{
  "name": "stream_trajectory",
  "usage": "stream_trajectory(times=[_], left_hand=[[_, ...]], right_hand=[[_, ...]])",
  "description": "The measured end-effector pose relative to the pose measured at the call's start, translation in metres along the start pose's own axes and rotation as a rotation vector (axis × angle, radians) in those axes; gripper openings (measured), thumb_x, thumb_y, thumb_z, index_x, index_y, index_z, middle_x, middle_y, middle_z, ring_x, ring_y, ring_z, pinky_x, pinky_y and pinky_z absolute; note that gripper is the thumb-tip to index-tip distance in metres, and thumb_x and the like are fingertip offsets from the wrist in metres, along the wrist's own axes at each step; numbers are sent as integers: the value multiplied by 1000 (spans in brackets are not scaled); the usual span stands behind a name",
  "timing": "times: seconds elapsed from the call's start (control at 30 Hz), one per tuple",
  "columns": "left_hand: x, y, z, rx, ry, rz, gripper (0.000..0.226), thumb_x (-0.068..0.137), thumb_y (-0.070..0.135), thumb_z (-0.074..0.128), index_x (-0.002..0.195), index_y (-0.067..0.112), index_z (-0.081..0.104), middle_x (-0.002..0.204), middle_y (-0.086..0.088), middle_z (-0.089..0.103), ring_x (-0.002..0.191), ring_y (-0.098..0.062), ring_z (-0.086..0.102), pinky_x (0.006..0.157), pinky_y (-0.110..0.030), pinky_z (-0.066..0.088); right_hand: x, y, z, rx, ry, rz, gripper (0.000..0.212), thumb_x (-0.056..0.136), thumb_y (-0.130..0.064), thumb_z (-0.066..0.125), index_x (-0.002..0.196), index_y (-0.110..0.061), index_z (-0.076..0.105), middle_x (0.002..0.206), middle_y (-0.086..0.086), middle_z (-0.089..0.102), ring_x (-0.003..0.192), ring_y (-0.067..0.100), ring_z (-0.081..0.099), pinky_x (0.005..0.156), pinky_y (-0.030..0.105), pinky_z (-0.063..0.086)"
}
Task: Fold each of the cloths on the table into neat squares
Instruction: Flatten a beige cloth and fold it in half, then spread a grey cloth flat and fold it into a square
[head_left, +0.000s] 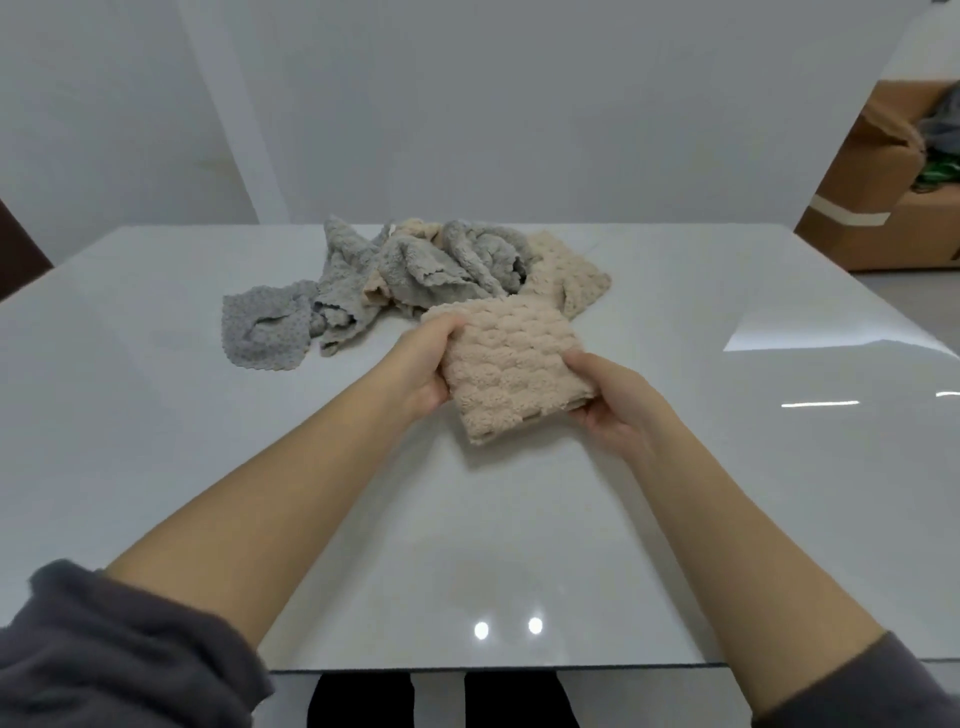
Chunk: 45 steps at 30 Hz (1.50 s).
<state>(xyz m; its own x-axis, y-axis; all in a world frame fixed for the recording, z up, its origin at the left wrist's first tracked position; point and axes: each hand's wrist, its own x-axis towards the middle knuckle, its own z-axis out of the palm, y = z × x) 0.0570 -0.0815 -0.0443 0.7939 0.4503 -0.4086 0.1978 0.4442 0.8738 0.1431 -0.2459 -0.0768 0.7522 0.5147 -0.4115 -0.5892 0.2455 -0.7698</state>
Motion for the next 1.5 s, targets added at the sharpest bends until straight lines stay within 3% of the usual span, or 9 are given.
stream_trajectory(times=[0.07,0.2,0.37,0.67,1.07,1.2,1.27,1.33,1.5], left_hand=[[14,-12,28,133,-59,-54,15,93,6,44,100,13,57,76,-3,66,64,-18,65,56,-31,58],[37,-26,94,254,-132,-68,13,97,4,49,107,8,56,84,-7,63,72,-19,64,49,-33,59],[66,-37,168,271,-129,-26,16,96,1,51,111,2,56,77,-7,63,63,-17,62,44,-29,55],[105,-56,255,324,-126,-9,34,88,-8,46,120,0,55,88,-12,64,72,-24,65,56,-35,60],[110,-72,321,334,-248,22,40,86,-11,43,122,4,55,103,-8,62,89,-21,62,53,-25,57],[112,-78,325,422,-263,92,33,89,-9,43,114,3,61,97,-5,62,89,-19,59,60,-24,55],[109,-77,318,678,-243,212,22,91,-2,45,104,2,62,88,-5,58,86,-22,55,70,-30,48],[103,-75,302,1015,-236,364,32,92,3,43,119,1,61,111,-11,62,105,-27,56,86,-31,44],[88,-73,234,1503,-98,661,48,98,17,38,145,7,40,155,-9,33,143,-25,28,116,-38,24]], right_hand=[[6,-18,-21,22,98,-86,6,91,-4,62,97,-3,63,79,10,73,66,17,71,56,29,59],[20,-53,-70,239,168,-147,21,89,-4,63,110,1,62,104,17,72,95,27,70,86,46,56],[32,-88,-123,343,231,-225,25,89,-3,60,115,0,61,112,18,69,101,27,68,81,43,59],[58,-127,-187,516,302,-350,37,92,-4,54,129,0,54,126,20,62,115,33,61,102,48,47],[61,-151,-235,572,238,-501,89,44,1,75,130,4,54,126,20,62,114,31,62,97,43,51],[49,-160,-242,82,561,-469,50,89,1,52,136,10,41,108,9,57,94,14,59,67,16,51],[45,-162,-253,-290,850,-487,58,88,-12,52,141,3,33,127,9,49,117,24,51,87,30,46],[39,-161,-245,-885,1091,-495,64,89,-20,50,146,0,26,149,17,32,138,33,31,109,44,30],[69,-131,-201,-1689,684,-503,68,97,-30,39,154,-6,11,163,10,8,150,29,3,116,58,3]])
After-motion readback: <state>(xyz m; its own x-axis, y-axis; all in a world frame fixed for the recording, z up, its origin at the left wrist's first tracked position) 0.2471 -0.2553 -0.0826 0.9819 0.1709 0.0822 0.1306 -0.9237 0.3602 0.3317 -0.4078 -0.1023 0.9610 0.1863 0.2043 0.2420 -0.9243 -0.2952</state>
